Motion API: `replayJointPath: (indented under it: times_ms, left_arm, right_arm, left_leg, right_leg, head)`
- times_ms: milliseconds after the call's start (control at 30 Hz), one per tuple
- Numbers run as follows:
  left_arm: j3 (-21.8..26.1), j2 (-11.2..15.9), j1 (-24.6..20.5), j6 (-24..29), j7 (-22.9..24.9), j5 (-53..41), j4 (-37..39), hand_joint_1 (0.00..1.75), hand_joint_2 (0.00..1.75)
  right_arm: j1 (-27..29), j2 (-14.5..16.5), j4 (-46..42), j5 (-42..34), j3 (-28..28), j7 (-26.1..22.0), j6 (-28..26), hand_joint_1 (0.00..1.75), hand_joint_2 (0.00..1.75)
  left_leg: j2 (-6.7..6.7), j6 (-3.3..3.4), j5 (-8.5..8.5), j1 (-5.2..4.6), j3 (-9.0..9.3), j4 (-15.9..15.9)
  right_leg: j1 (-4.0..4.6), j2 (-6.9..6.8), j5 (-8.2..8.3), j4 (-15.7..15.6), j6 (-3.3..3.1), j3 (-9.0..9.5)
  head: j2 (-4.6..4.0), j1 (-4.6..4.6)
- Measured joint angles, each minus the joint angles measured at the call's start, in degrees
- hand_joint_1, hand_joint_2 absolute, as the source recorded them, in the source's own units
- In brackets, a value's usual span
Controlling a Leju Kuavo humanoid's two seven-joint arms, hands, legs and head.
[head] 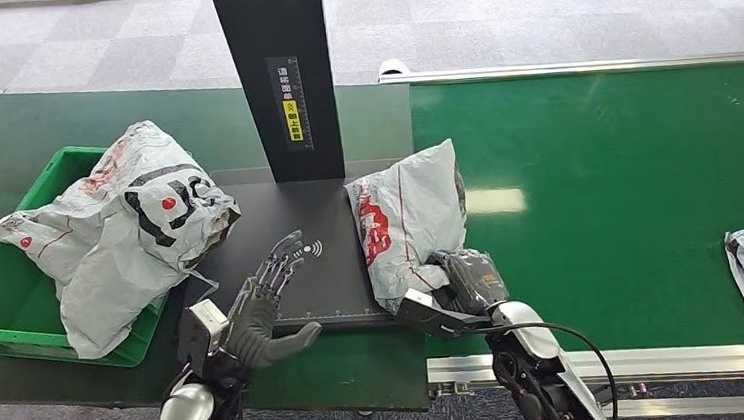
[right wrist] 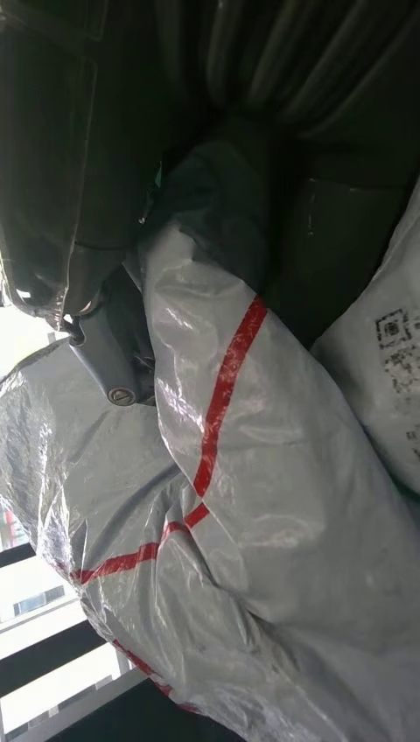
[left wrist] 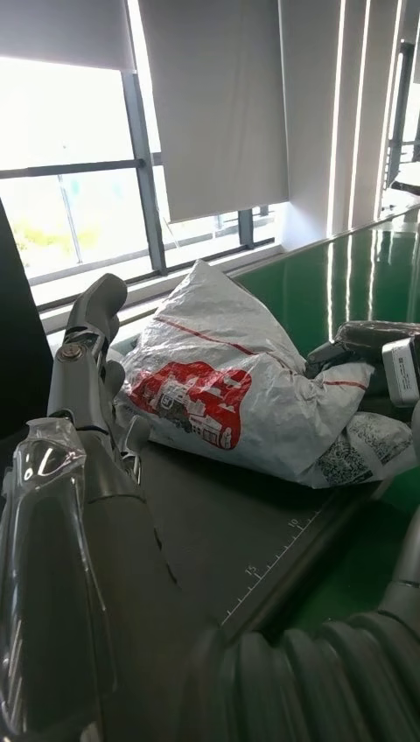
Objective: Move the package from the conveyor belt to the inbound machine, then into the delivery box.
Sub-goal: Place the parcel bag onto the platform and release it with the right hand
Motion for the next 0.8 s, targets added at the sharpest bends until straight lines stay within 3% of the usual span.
replayJointPath:
  times_ms: [100,300,533,600,667,800]
  left_arm:
    - [0.0,0.0,-0.1,0.0,-0.1,0.0,0.4,0.00,1.75]
    - [0.0,0.0,-0.7,-0.2,-0.8,0.1,1.5,0.00,1.75]
    - [-0.1,0.0,-0.7,0.1,-1.2,0.4,1.9,0.00,1.75]
    - [0.0,0.0,-0.5,0.4,-1.3,0.6,1.9,0.00,1.75]
    - [0.1,0.0,0.0,0.6,-1.3,0.6,1.7,0.00,1.75]
    - [0.2,0.0,1.0,0.6,-1.2,0.2,1.1,0.00,1.75]
  right_arm:
    - [-0.5,0.1,0.5,-3.0,0.0,-2.6,3.6,1.75,1.75]
    - [1.2,0.1,-1.4,-22.2,-0.4,-19.0,22.3,1.75,1.75]
    - [4.8,0.0,-7.9,-35.3,-1.3,-23.1,29.8,1.75,1.75]
    - [5.5,0.2,-10.4,-40.8,-2.8,-22.6,29.0,1.75,1.75]
    - [5.9,0.4,-12.8,-42.7,-4.7,-20.3,24.8,1.75,1.75]
    - [6.3,0.6,-14.9,-36.5,-6.9,-11.5,11.4,1.75,1.75]
  left_leg:
    - [0.04,0.00,0.00,0.00,0.04,0.0]
    - [0.00,-0.01,-0.01,0.00,0.01,0.0]
    - [-0.07,0.00,0.00,0.00,-0.18,0.0]
    - [-0.09,0.00,0.00,-0.02,-0.20,0.0]
    - [-0.09,0.00,0.00,-0.03,-0.20,0.0]
    - [-0.11,0.00,0.00,-0.04,-0.19,0.0]
  right_leg:
    - [0.00,0.05,0.00,0.0,0.00,0.01]
    - [0.03,0.05,0.02,0.0,-0.01,-0.02]
    - [-0.01,-0.04,0.01,0.0,-0.01,-0.10]
    - [-0.03,-0.08,0.01,0.0,-0.01,-0.10]
    - [-0.04,-0.09,0.01,0.0,-0.01,-0.10]
    - [-0.04,-0.11,0.01,0.0,-0.01,-0.11]
  head:
    - [0.00,0.01]
    - [0.00,0.00]
    - [0.00,0.02]
    - [0.00,0.01]
    - [0.00,0.01]
    - [0.00,0.01]
